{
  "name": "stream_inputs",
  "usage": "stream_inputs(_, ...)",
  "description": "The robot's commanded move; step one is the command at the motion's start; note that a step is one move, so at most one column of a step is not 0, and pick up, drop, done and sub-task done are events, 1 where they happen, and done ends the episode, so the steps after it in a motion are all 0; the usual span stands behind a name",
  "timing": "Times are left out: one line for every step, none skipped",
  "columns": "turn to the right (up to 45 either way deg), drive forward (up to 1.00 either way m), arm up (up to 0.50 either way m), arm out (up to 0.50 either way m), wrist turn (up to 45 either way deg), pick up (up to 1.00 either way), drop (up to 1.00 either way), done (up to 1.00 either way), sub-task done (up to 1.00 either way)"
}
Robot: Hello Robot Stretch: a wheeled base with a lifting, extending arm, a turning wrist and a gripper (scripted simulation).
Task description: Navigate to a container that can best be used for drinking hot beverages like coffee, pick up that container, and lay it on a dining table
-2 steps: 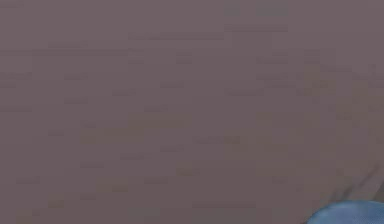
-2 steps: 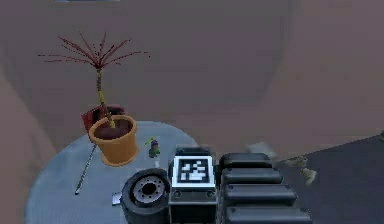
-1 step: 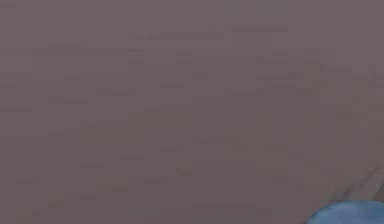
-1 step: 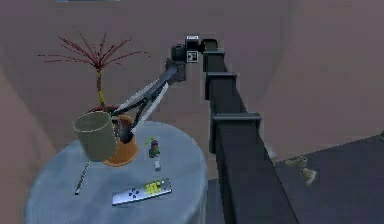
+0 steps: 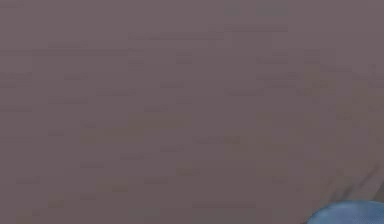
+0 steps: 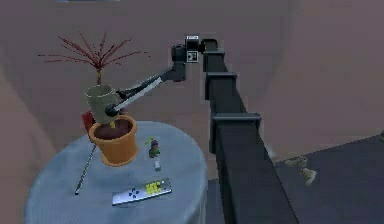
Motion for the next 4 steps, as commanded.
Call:
stream_inputs(0.0,0.00,-0.30,0.00,0.0,0.00,0.00,0.00,0.00)
stream_inputs(0.0,0.00,0.00,0.00,0.0,0.00,1.00,0.00,0.00)
stream_inputs(0.0,0.00,0.00,-0.10,0.0,0.00,0.00,0.00,0.00)
stream_inputs(0.0,0.00,0.00,0.00,0.0,0.00,0.00,1.00,0.00)
